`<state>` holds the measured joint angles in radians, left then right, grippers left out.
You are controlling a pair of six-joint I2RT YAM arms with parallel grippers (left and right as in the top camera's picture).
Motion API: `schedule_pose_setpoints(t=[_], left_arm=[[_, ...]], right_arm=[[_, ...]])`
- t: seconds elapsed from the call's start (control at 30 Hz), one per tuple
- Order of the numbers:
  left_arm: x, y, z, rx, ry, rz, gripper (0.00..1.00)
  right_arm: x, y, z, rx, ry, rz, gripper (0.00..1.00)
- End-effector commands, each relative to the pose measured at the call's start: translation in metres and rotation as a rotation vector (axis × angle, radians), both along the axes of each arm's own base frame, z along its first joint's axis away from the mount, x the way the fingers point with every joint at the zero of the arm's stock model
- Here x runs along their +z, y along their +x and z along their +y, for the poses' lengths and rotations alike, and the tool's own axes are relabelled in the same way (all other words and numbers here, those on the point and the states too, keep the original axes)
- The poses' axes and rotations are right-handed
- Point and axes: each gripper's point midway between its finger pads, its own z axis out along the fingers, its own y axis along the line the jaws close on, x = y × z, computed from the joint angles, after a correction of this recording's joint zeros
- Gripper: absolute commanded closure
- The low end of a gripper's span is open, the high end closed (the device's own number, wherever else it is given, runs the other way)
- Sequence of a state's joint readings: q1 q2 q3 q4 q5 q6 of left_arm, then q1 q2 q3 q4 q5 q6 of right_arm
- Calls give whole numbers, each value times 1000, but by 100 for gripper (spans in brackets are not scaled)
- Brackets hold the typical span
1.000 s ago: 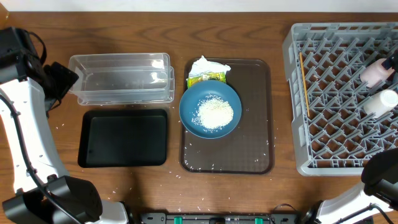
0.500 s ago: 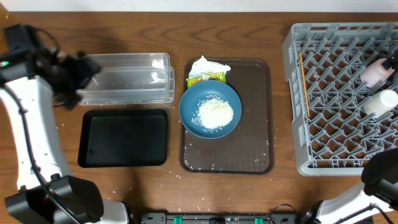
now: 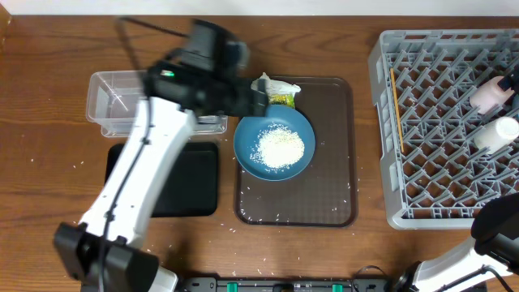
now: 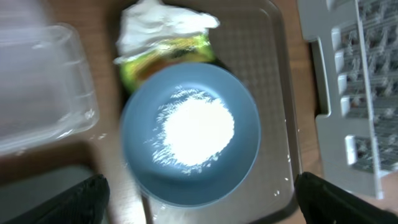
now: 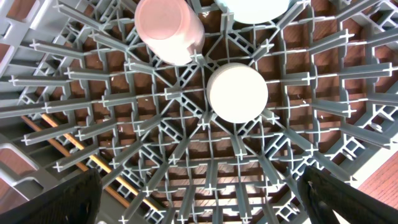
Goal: Sort waste into correct bins and load items into the dishwasher rack
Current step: 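Reach the left gripper over to the blue plate of rice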
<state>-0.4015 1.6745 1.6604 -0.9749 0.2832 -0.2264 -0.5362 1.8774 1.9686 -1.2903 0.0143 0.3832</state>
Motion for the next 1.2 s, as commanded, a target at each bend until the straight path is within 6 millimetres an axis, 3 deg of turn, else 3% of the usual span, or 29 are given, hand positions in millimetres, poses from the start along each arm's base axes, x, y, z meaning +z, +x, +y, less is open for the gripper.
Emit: schedule_pose_setpoints(t=[0.0,0.07,0.17,0.3,0.53,0.73,1.0,1.17], left_arm=[[-39,1,-23,-63,129,16,2],[-53,-3,-38,-85,137,42,1],[-84,-11,-63,-122,159,98,11],[-118,-21,-90,-188,190,137,16],[-140,-37,-127,-274,200,127,17],[-155,-32,-125,-225,284,92,21],[-191,-31,-129,-203,308,140,27],[-204,-31,-128,-198,320,159,37]], right_arm=[[0,-1,-2,-17,6,-4,1],[0,0,-2,-17,7,-5,1],[0,-1,-2,-17,6,-5,1],[0,-1,-2,-17,6,-5,1],[0,-1,-3,-19,7,-5,1],[0,-1,-2,-18,6,-5,1],[0,-1,-3,-18,7,-5,1],[0,-1,-3,-18,7,-5,1]])
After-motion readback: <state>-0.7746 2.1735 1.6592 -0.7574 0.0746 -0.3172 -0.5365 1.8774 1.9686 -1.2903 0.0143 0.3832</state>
